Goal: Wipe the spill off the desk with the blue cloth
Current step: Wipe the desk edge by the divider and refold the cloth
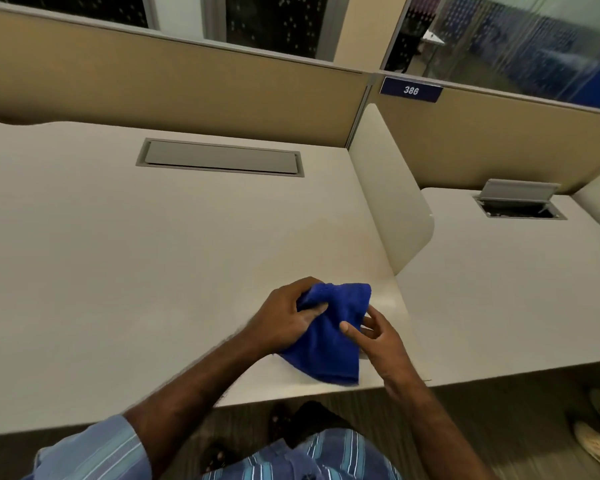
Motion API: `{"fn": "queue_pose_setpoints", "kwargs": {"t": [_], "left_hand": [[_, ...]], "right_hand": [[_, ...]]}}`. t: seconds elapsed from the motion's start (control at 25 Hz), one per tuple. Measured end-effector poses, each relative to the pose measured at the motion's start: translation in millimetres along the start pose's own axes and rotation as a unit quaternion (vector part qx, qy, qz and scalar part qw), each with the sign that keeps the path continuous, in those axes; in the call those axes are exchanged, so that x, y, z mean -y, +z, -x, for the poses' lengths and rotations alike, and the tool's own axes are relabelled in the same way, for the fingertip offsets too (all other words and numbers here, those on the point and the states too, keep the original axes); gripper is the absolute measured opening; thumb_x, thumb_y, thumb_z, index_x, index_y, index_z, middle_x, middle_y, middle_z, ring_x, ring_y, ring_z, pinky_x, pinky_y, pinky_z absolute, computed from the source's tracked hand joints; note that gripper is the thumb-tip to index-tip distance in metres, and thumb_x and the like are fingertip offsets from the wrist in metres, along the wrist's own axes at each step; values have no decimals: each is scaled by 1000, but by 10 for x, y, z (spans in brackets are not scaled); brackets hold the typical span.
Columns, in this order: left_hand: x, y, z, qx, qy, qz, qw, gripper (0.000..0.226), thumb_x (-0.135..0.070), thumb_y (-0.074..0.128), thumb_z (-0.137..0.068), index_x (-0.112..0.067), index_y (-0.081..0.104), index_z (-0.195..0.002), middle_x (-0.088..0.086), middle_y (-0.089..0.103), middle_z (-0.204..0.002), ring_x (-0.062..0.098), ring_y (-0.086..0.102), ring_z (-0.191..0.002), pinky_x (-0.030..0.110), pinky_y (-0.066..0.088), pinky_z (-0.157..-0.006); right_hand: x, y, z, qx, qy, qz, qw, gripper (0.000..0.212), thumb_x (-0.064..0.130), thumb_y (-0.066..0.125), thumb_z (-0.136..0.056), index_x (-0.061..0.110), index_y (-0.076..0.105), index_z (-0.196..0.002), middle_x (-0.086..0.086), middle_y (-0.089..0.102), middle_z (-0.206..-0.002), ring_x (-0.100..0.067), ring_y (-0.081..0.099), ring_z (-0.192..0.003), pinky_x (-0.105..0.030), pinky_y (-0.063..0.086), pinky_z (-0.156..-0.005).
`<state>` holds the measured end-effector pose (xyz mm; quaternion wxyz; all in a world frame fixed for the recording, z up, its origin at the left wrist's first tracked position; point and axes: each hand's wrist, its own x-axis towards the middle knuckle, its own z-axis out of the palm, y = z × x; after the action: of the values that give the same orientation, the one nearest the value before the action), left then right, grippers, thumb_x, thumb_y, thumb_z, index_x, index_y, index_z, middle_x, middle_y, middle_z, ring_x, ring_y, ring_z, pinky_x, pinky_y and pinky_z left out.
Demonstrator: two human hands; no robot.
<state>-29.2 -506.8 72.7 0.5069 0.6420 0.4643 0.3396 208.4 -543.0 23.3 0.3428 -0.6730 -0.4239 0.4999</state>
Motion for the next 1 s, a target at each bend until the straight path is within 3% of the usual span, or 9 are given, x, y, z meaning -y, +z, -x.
{"fn": "queue_pose_setpoints", "kwargs": {"t": [0.08, 0.24, 0.4, 0.52, 0.64, 0.8, 0.92, 1.0], "left_hand": [[-124, -119, -79, 21, 36, -2, 999, 27, -19, 59, -103, -38, 70, -118, -19, 75, -110, 1, 70, -106, 12, 53, -87], [-259, -379, -358, 45, 75, -19, 996, 33, -19, 55, -105, -44, 67, -122, -20, 74, -118, 3, 68, -114, 11, 51, -91], [-212, -713, -703, -35, 66, 1, 997, 28, -24, 51, -110, -39, 66, -128, -18, 72, -124, 5, 66, -119, 12, 50, -96], [-113, -964, -1078, -110, -2, -7, 994, 25, -26, 52, -110, -32, 65, -131, -16, 72, -123, 4, 65, -117, 15, 48, -101], [56, -1124, -1479, -138, -120, 6, 983, 29, -39, 57, -106, -25, 66, -131, -7, 72, -124, 13, 66, -118, 33, 52, -105], [388, -1249, -1913, -27, -250, 229, 940, 53, -56, 69, -95, -16, 73, -130, 4, 76, -129, 25, 69, -126, 47, 50, -114], [632, -1195, -2191, 25, -282, 340, 897, 73, -68, 53, -96, -9, 70, -135, 14, 69, -140, 32, 64, -134, 50, 47, -117], [765, -1091, -2360, 47, -300, 385, 871, 94, -80, 41, -90, -5, 65, -140, 20, 64, -145, 38, 59, -138, 52, 43, -121]], "right_hand": [[59, 21, -94, 31, -6, -49, 998, 99, 70, 98, -54, 29, 65, -138, 4, 77, -132, -22, 71, -127, -44, 61, -104], [205, 99, -358, 74, -40, -74, 994, 74, 41, 95, -74, 23, 64, -140, 3, 76, -136, -19, 68, -132, -45, 53, -112], [466, 183, -704, 54, -63, -80, 993, 54, 25, 82, -96, 26, 57, -144, 4, 76, -134, -22, 74, -123, -52, 64, -100], [760, 281, -979, 84, -45, -90, 991, 47, 39, 75, -94, 27, 58, -137, 5, 78, -128, -25, 76, -118, -43, 67, -88], [1030, 353, -1237, 87, -22, -155, 984, 43, 36, 72, -98, 22, 59, -135, -1, 77, -130, -30, 77, -116, -46, 67, -89], [1436, 313, -1597, 96, -13, -213, 972, 29, 28, 65, -107, 22, 62, -135, -8, 77, -130, -30, 79, -108, -37, 65, -72], [1777, 246, -1877, 102, -2, -234, 967, 35, 38, 72, -101, 26, 65, -134, -11, 78, -126, -25, 79, -95, -35, 61, -59], [1932, 200, -2081, 95, 6, -256, 962, 42, 41, 74, -96, 27, 68, -136, -10, 78, -126, -24, 79, -98, -36, 64, -65]]}}
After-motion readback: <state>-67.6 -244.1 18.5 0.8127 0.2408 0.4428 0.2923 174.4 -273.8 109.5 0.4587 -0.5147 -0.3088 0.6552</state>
